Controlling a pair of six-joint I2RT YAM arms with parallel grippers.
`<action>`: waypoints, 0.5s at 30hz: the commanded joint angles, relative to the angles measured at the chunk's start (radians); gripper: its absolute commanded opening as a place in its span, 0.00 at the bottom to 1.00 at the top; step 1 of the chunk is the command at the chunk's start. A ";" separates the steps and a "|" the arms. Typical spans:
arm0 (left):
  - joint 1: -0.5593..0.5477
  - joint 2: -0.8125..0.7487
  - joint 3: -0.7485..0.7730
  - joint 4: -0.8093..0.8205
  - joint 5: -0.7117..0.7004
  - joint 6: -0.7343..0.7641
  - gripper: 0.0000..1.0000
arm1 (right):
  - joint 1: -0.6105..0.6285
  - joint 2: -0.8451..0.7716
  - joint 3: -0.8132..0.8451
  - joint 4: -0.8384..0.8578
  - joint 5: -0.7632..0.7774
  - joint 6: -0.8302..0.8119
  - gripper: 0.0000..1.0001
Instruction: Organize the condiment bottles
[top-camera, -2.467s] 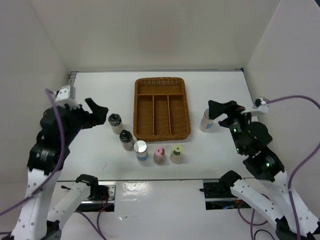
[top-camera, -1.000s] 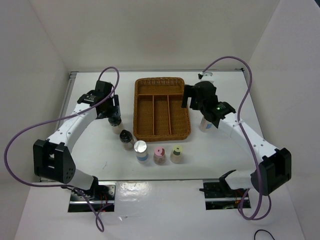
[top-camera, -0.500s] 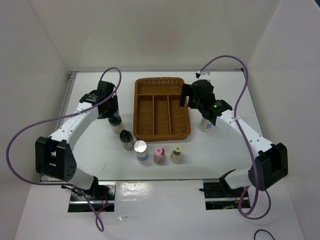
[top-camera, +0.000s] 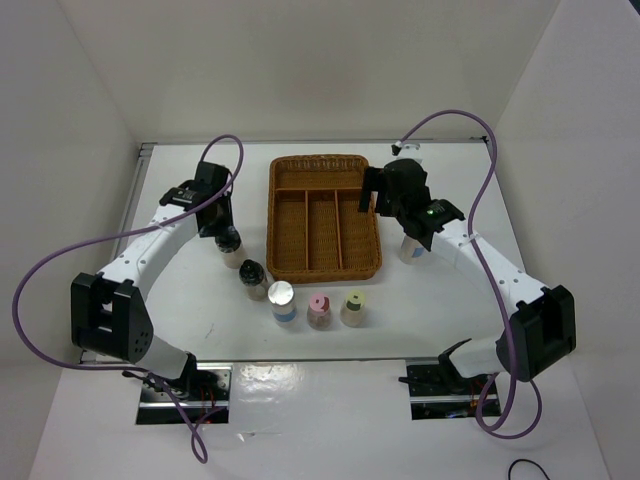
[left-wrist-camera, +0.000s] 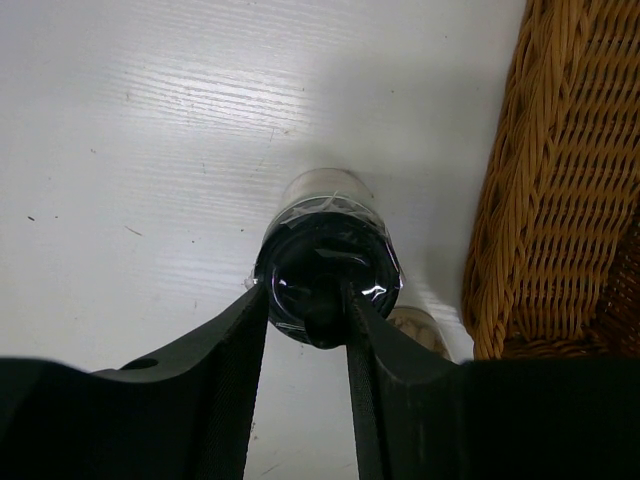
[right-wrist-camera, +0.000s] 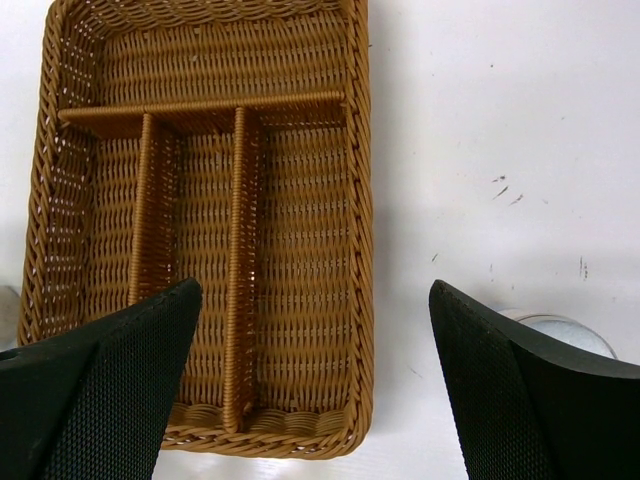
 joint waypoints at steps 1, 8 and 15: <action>-0.002 0.007 0.024 0.017 -0.018 0.009 0.44 | -0.005 0.002 0.040 0.030 0.008 0.013 0.99; -0.011 0.007 0.024 0.017 0.000 0.009 0.21 | -0.005 -0.007 0.031 0.021 0.017 0.022 0.99; -0.011 0.007 0.063 -0.023 -0.035 -0.011 0.02 | -0.005 -0.007 0.021 0.001 0.037 0.033 0.99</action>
